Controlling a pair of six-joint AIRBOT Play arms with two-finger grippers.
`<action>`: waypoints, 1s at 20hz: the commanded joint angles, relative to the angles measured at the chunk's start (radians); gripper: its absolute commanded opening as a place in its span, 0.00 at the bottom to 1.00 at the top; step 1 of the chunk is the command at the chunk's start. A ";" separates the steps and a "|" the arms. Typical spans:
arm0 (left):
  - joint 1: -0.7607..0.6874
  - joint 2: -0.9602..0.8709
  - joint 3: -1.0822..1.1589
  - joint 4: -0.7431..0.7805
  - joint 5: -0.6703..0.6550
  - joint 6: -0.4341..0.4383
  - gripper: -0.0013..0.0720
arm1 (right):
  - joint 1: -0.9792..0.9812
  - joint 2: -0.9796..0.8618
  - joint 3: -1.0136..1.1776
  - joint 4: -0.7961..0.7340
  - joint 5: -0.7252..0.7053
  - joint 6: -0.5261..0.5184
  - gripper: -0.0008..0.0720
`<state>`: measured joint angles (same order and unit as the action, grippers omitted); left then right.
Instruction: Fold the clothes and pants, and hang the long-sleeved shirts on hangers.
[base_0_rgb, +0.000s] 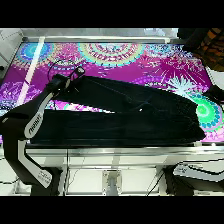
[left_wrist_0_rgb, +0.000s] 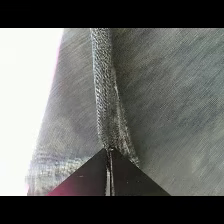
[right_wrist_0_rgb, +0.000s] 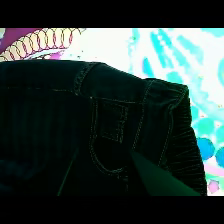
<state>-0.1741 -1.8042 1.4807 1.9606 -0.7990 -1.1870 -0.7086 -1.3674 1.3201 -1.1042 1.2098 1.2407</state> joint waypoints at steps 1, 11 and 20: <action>0.045 0.048 0.010 0.150 -0.162 -0.097 0.04 | 0.000 -0.001 0.001 0.000 -0.002 0.000 0.47; 0.380 0.282 0.010 0.155 -0.505 -0.269 0.04 | 0.018 -0.006 0.000 -0.002 0.001 -0.032 0.47; 0.439 0.280 0.010 0.081 -0.534 -0.264 0.04 | 0.313 -0.218 0.000 0.002 -0.194 -0.068 0.47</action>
<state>0.2554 -1.5257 1.4899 2.0514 -1.3144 -1.4487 -0.4889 -1.5085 1.3201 -1.1042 1.0996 1.1744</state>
